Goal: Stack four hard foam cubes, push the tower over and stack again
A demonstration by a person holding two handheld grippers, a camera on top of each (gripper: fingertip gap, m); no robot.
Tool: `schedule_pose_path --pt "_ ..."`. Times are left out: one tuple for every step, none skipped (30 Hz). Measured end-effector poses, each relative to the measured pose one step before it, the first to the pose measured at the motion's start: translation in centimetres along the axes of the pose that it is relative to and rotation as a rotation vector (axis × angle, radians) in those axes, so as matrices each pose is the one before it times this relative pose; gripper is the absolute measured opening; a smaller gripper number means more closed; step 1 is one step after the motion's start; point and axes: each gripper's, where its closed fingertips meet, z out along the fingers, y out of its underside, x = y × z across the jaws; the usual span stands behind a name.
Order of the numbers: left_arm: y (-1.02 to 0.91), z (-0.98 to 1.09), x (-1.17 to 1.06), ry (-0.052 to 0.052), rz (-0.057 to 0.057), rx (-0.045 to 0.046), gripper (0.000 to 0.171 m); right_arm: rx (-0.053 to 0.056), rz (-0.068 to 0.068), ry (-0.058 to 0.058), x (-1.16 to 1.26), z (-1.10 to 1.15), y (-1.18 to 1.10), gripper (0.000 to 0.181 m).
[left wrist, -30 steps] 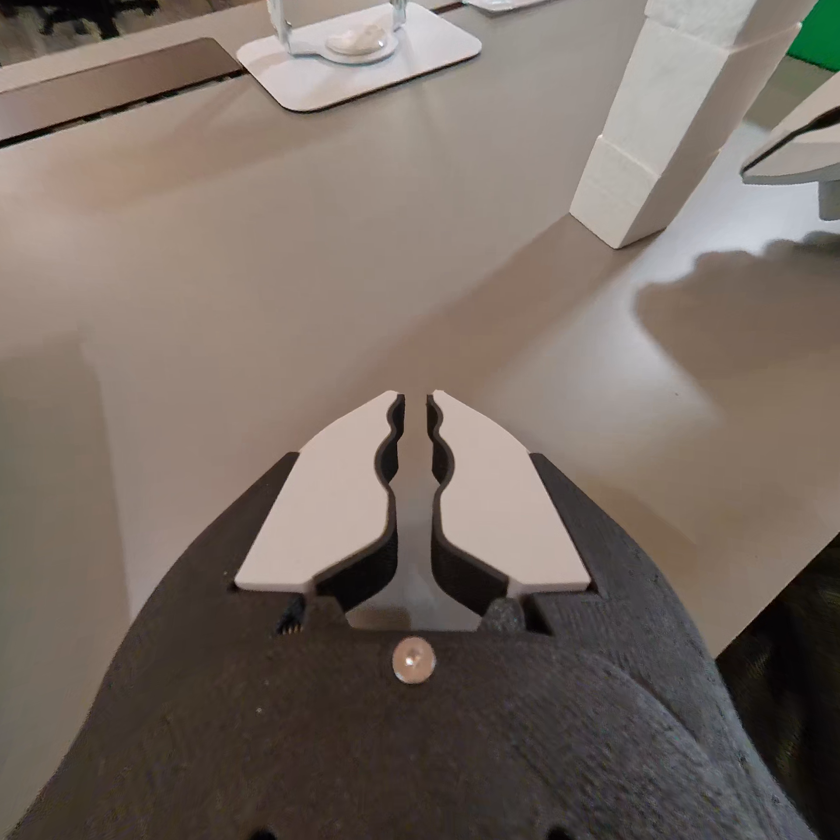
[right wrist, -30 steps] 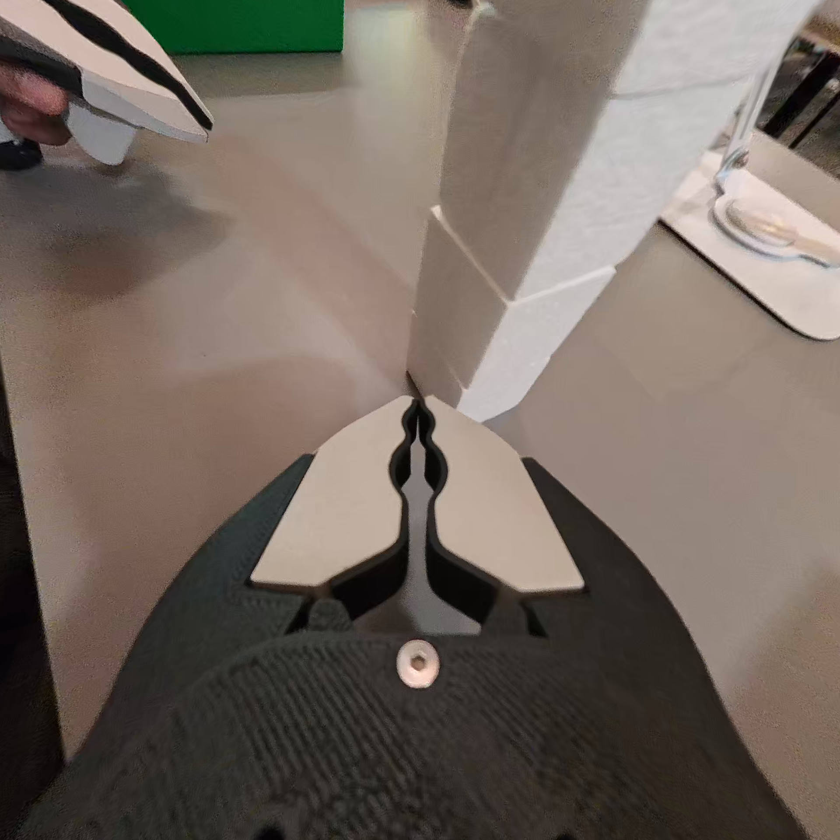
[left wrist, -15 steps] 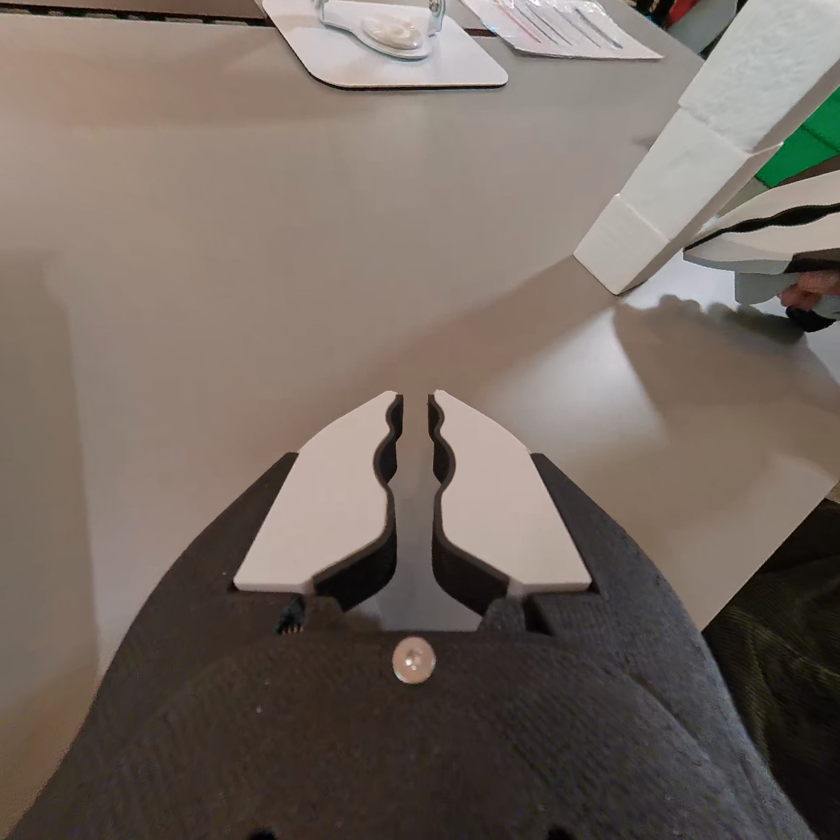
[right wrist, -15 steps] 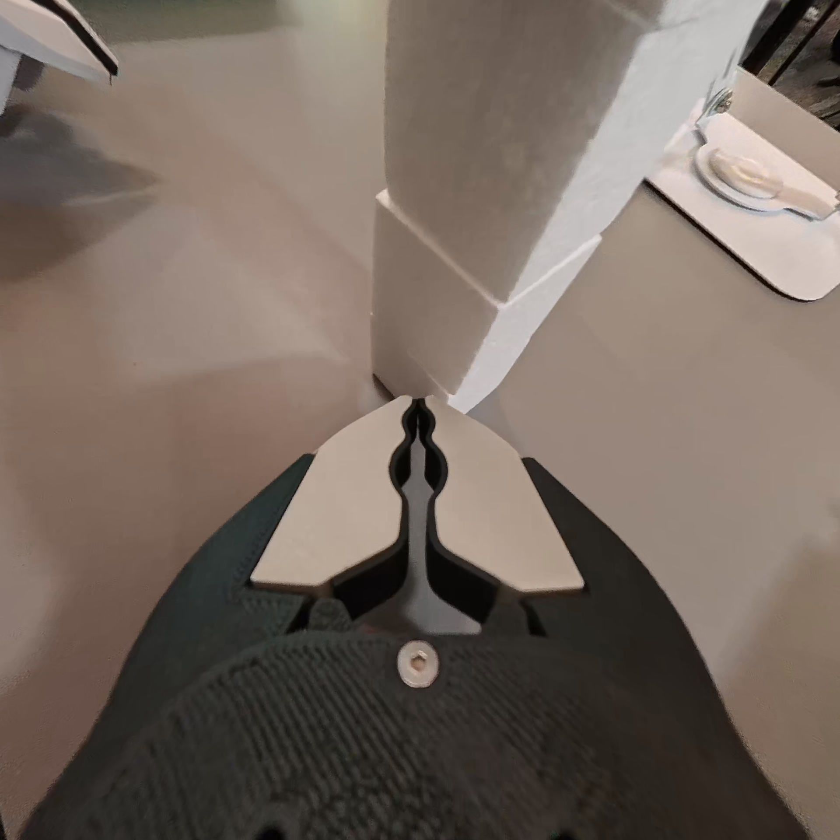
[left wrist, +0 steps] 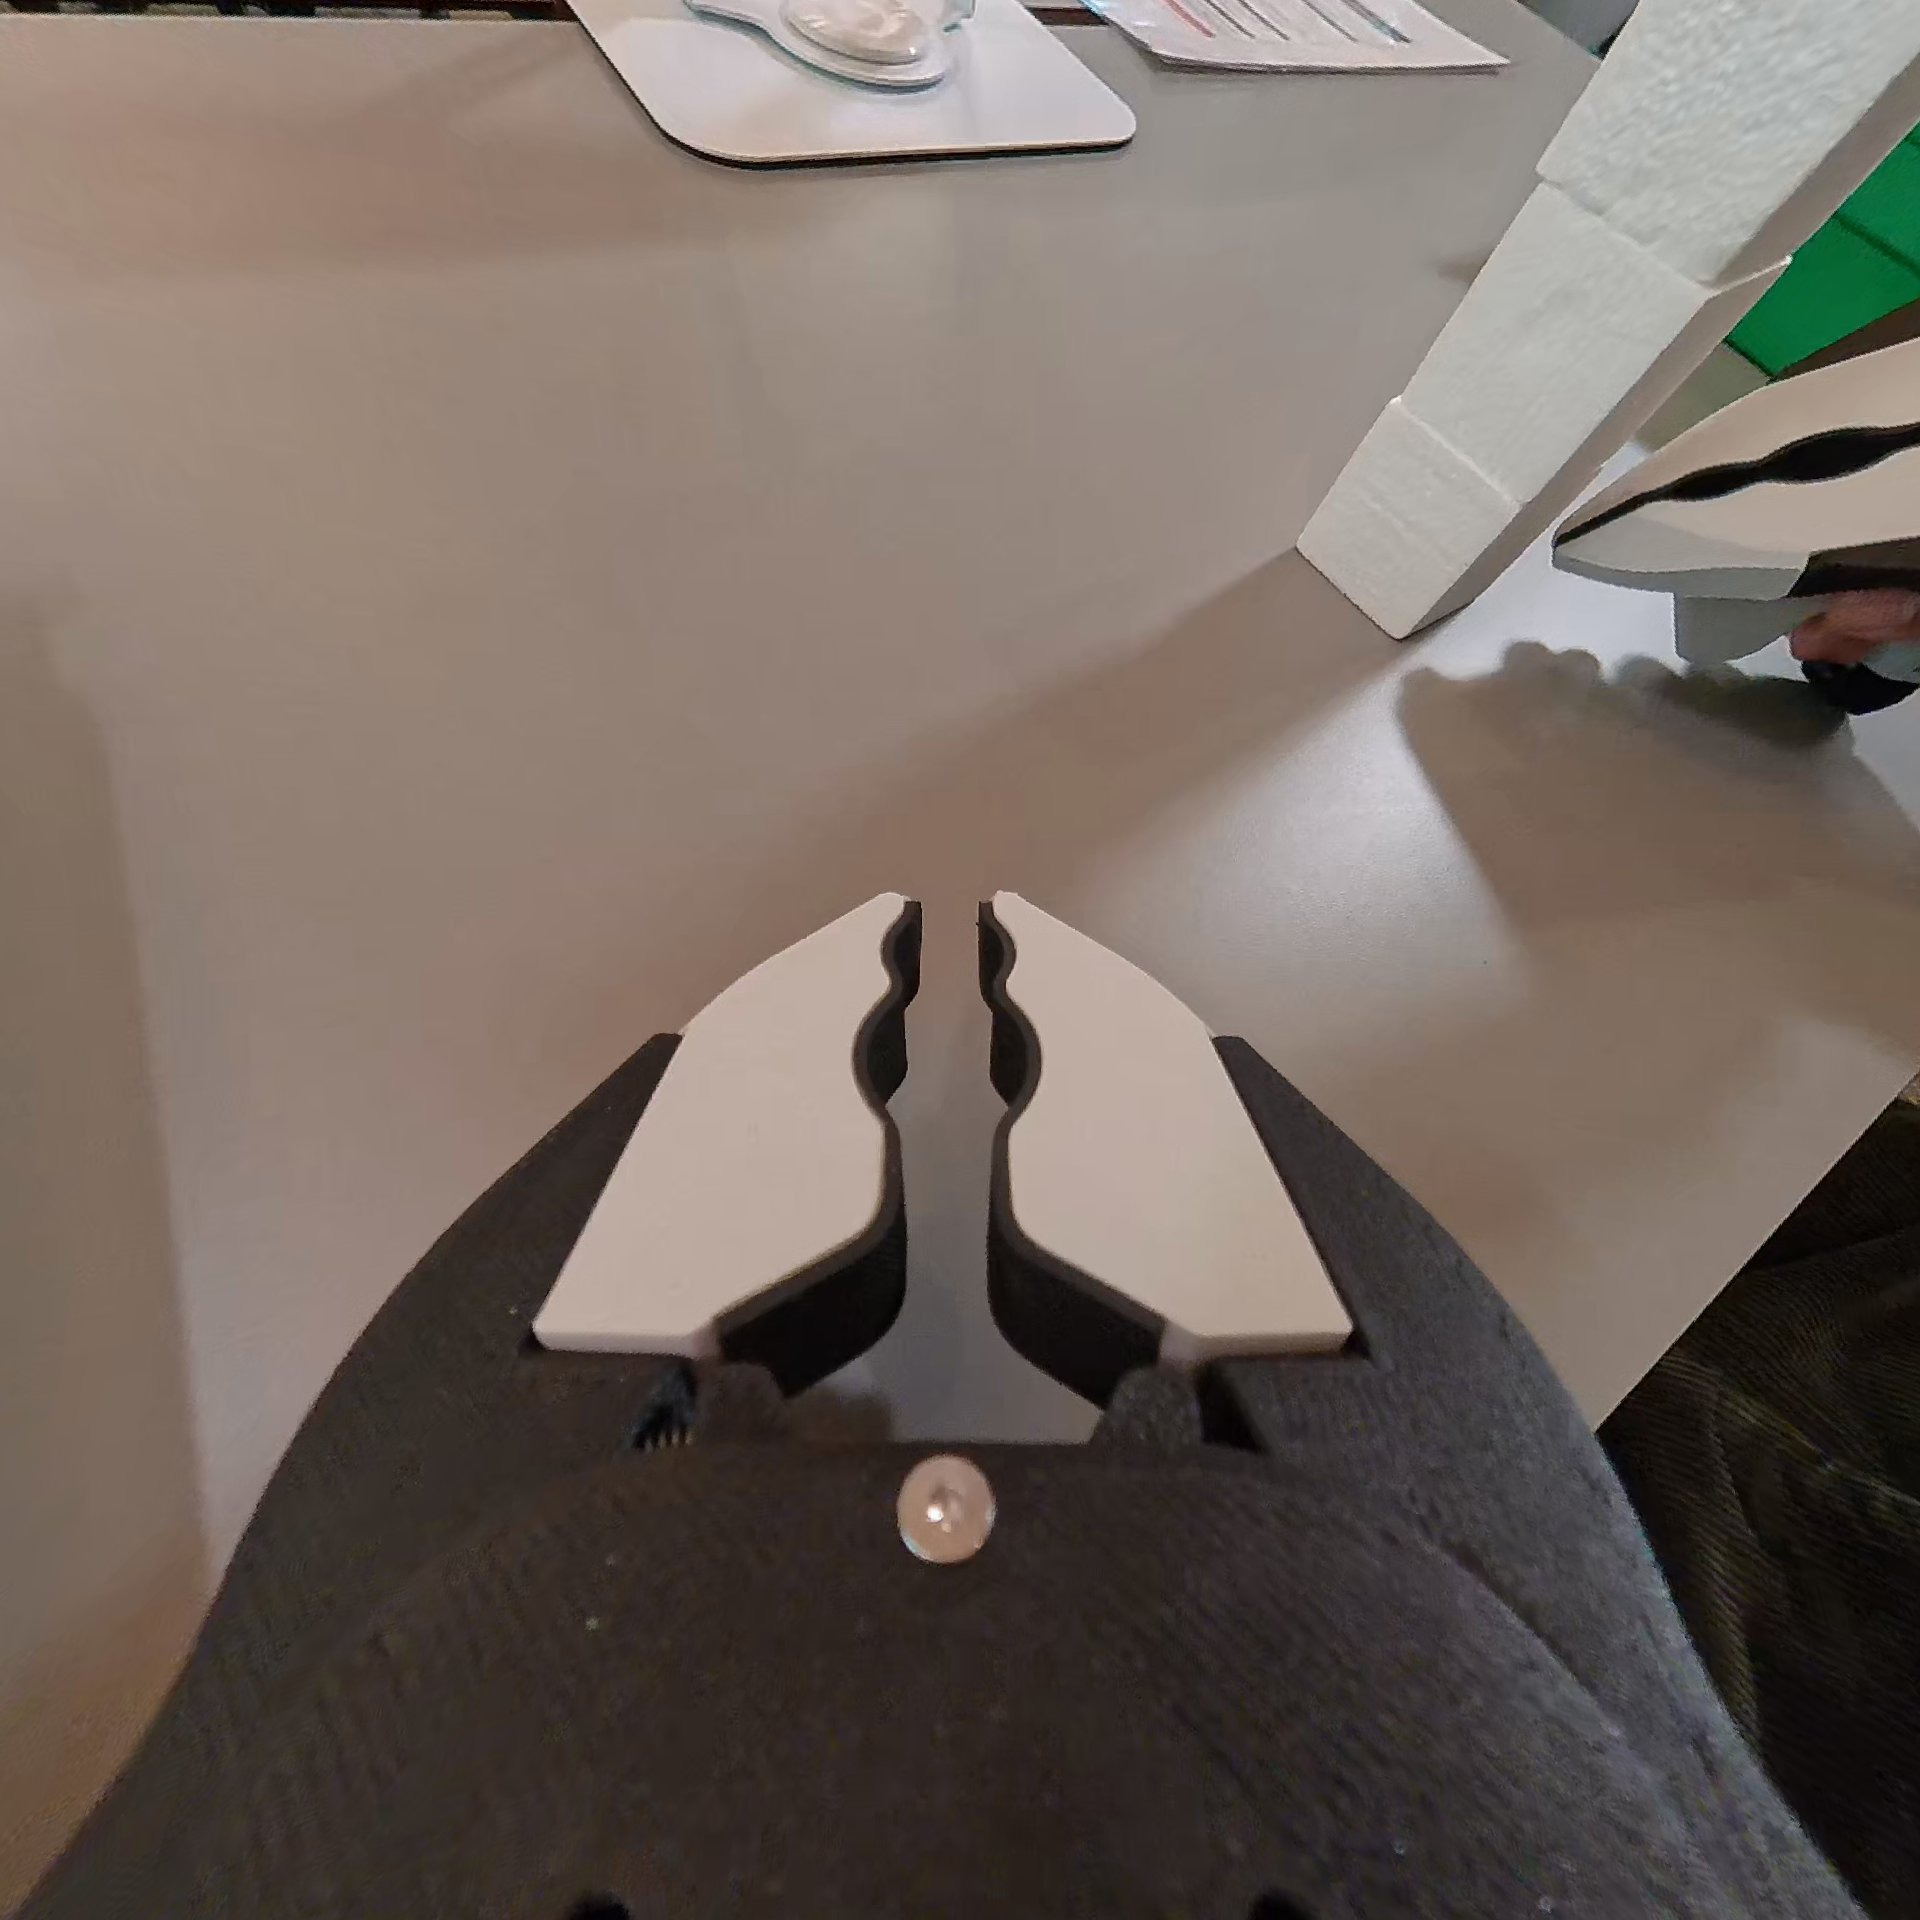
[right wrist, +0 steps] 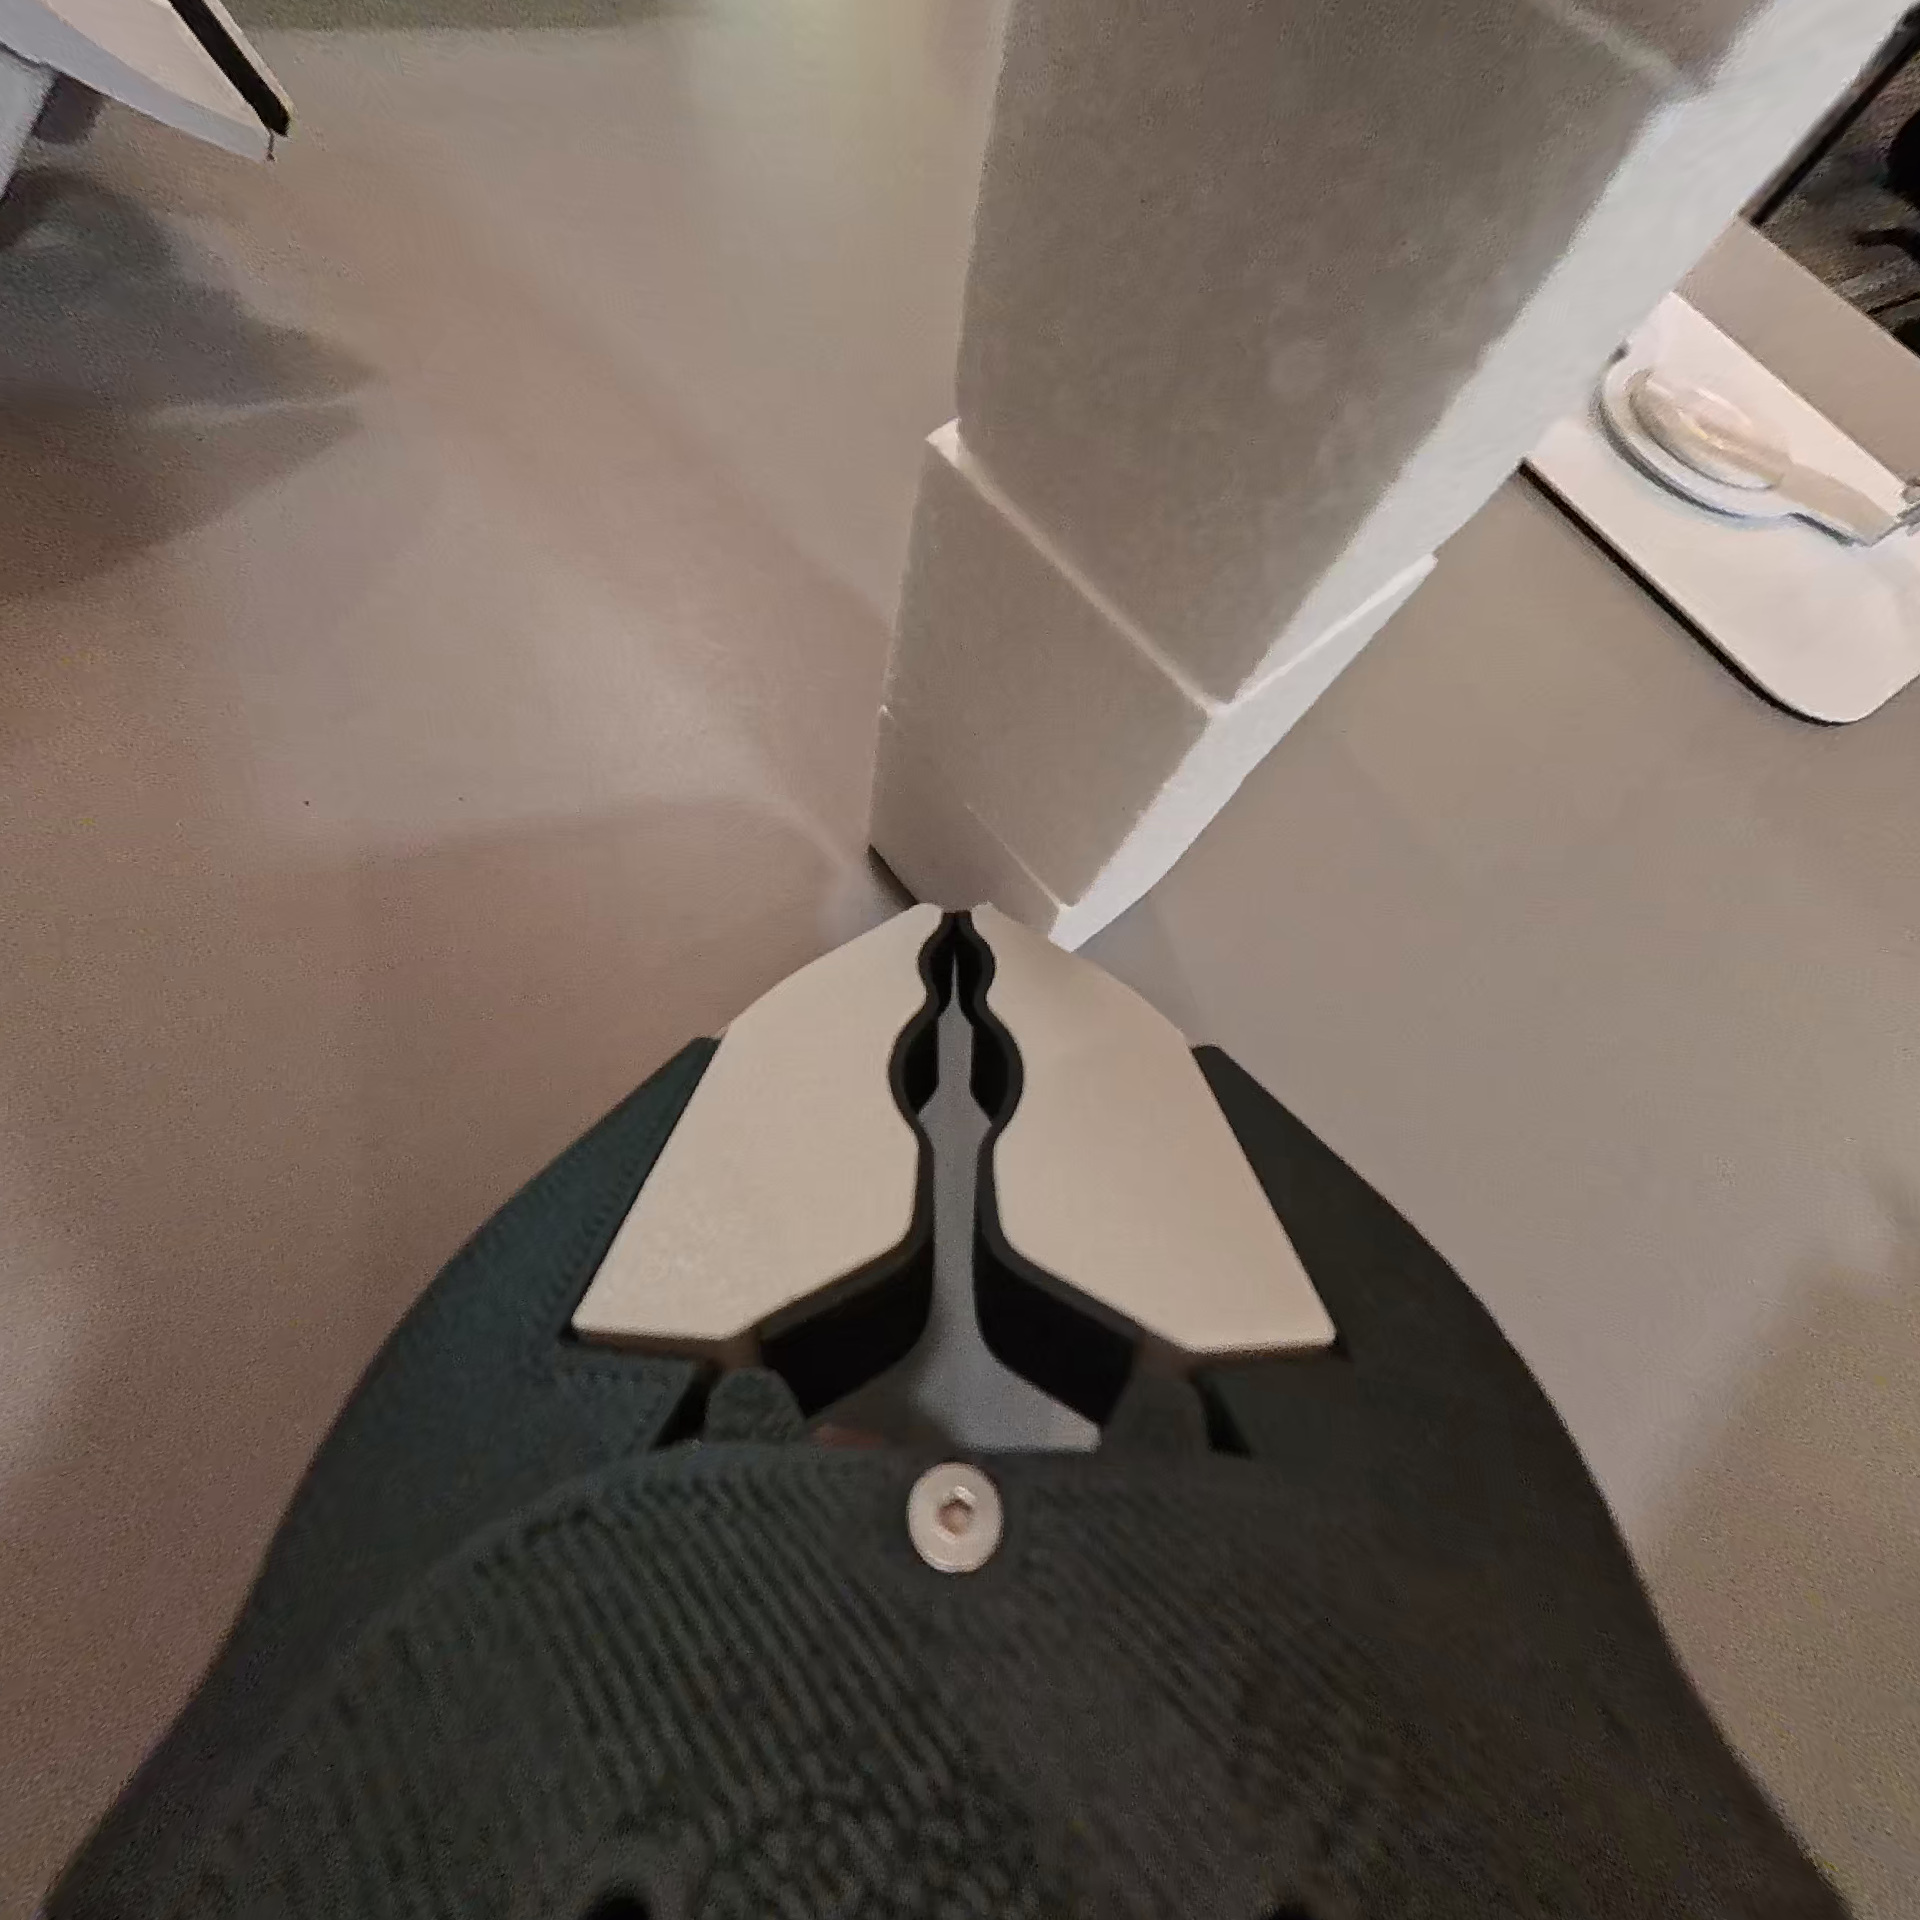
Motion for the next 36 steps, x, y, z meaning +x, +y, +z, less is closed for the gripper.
schedule_pose_path --pt "-0.014 -0.011 -0.035 -0.0004 -0.0029 0.00113 0.011 -0.0032 0.0054 0.0016 0.07 -0.017 0.069 0.0" --pt "-0.011 -0.021 -0.036 -0.0005 -0.003 0.00143 0.011 -0.0074 0.0055 0.0039 0.079 -0.003 0.138 0.0" --pt "-0.016 -0.01 -0.026 0.0004 -0.0028 0.00125 0.011 -0.0094 0.0054 0.0058 0.097 0.006 0.157 0.0" --pt "-0.001 -0.001 -0.03 0.0004 -0.0022 0.00016 0.011 -0.0087 0.0042 0.0054 0.078 -0.007 0.156 0.0" --pt "0.023 0.016 -0.005 0.0006 -0.0014 -0.00163 0.011 -0.0075 0.0035 0.006 0.085 -0.016 0.151 0.0" --pt "0.023 0.037 -0.001 0.0006 -0.0005 -0.00297 0.011 -0.0119 0.0077 0.0149 0.221 -0.019 0.224 0.0" --pt "0.034 0.038 0.006 0.0002 0.0008 -0.00372 0.011 -0.018 0.0132 0.0195 0.344 -0.004 0.332 0.0" --pt "0.041 0.038 0.02 -0.0001 0.0021 -0.00382 0.011 -0.0273 0.0231 0.0267 0.502 0.016 0.503 0.0" --pt "0.03 0.028 0.025 -0.0003 0.0031 -0.00282 0.011 -0.0315 0.03 0.0248 0.554 0.061 0.561 0.0" --pt "0.012 0.022 0.034 -0.0005 0.0036 -0.0013 0.011 -0.0216 0.0286 0.0124 0.452 0.065 0.387 0.0" --pt "0.003 0.001 0.032 -0.0006 0.0034 -0.00019 0.011 -0.0048 0.0289 0.0107 0.431 -0.006 0.099 0.0" --pt "-0.005 0.002 0.014 -0.0003 0.0026 0.00003 0.011 0.0059 0.0291 0.0152 0.482 -0.051 -0.053 0.0" --pt "0.007 0.003 0.014 0.0002 0.0013 -0.00048 0.011 0.0087 0.0242 0.0162 0.449 -0.074 -0.102 0.0" --pt "0.002 0.015 0.01 0.0006 0.0001 -0.0013 0.011 0.0119 0.0183 0.0168 0.413 -0.075 -0.17 0.0" --pt "0.025 0.015 -0.004 0.0012 -0.0005 -0.00181 0.011 0.0136 0.0155 0.0232 0.404 -0.05 -0.223 0.0" --pt "0.01 0.018 0.006 0.001 -0.0009 -0.00153 0.011 0.0124 0.0085 0.0222 0.308 -0.045 -0.213 0.0" --pt "0.013 0.004 -0.013 0.0002 -0.0009 -0.00094 0.011 0.0132 -0.0004 0.0149 0.105 -0.032 -0.245 0.0" --pt "0.006 0.017 -0.002 0.0001 -0.0005 -0.0008 0.011 0.0145 -0.0066 0.0105 -0.038 -0.019 -0.275 0.0" --pt "0.013 0.011 -0.001 0.0 0.0001 -0.00091 0.011 0.0143 -0.0098 0.0088 -0.148 -0.006 -0.295 0.0" --pt "0.004 0.011 0.0 -0.0003 0.0007 -0.00105 0.011 0.0116 -0.0145 0.0008 -0.326 0.027 -0.26 0.0" --pt "0.02 0.013 0.011 0.0 0.0014 -0.00148 0.011 0.0061 -0.0163 -0.0083 -0.493 0.04 -0.192 0.0" --pt "0.01 0.014 0.018 0.0001 0.0018 -0.0015 0.011 -0.0012 -0.0131 -0.0096 -0.51 0.067 -0.09 0.0" --pt "0.02 0.015 0.018 -0.0003 0.0018 -0.00123 0.011 -0.006 -0.0097 -0.0087 -0.461 0.082 -0.002 0.0" --pt "0.008 0.007 0.01 -0.0005 0.0017 -0.00081 0.011 -0.0078 -0.0088 -0.0066 -0.37 0.089 0.033 0.0" --pt "-0.005 -0.001 0.008 -0.0003 0.0015 -0.00024 0.011 -0.0072 -0.0104 -0.0066 -0.311 0.068 0.051 0.0" --pt "0.001 0.001 0.003 -0.0003 0.0011 0.00015 0.011 -0.0042 -0.011 -0.0034 -0.203 0.04 0.034 0.0" --pt "0.002 -0.004 0.004 0.0001 0.0005 0.00021 0.011 -0.0008 -0.0064 0.0046 -0.017 0.01 0.005 0.0" --pt "0.0 0.0 0.003 0.0002 -0.0001 0.00004 0.011 0.0023 -0.0007 0.0009 0.001 -0.026 -0.029 0.0" --pt "-0.003 0.0 -0.006 0.0003 -0.0005 0.00002 0.011 0.0031 0.0036 -0.0036 -0.003 -0.034 -0.032 0.0" --pt "0.002 -0.006 0.003 0.0005 -0.0006 0.00004 0.011 0.0031 0.0088 0.0009 0.096 -0.046 -0.029 0.0" --pt "-0.001 -0.001 -0.004 0.0005 -0.0006 -0.00011 0.011 0.0023 0.0116 -0.0004 0.112 -0.028 -0.012 0.0" --pt "0.009 0.008 0.0 0.0003 -0.0005 -0.00045 0.011 0.0005 0.0128 -0.0021 0.097 -0.025 0.014 0.0" --pt "-0.002 0.004 -0.004 0.0 -0.0002 -0.00021 0.011 -0.0014 0.015 0.0016 0.16 -0.016 0.039 0.0" --pt "0.003 -0.005 0.001 -0.0004 0.0001 0.00016 0.011 -0.0016 0.0166 0.0032 0.201 -0.019 0.046 0.0" --pt "-0.001 0.0 -0.004 0.0 0.0004 0.00006 0.011 -0.0021 0.0194 0.0053 0.261 -0.024 0.059 0.0" --pt "0.003 0.0 0.008 -0.0002 0.0005 -0.00004 0.011 -0.0039 0.0222 0.0054 0.299 -0.022 0.089 0.0"
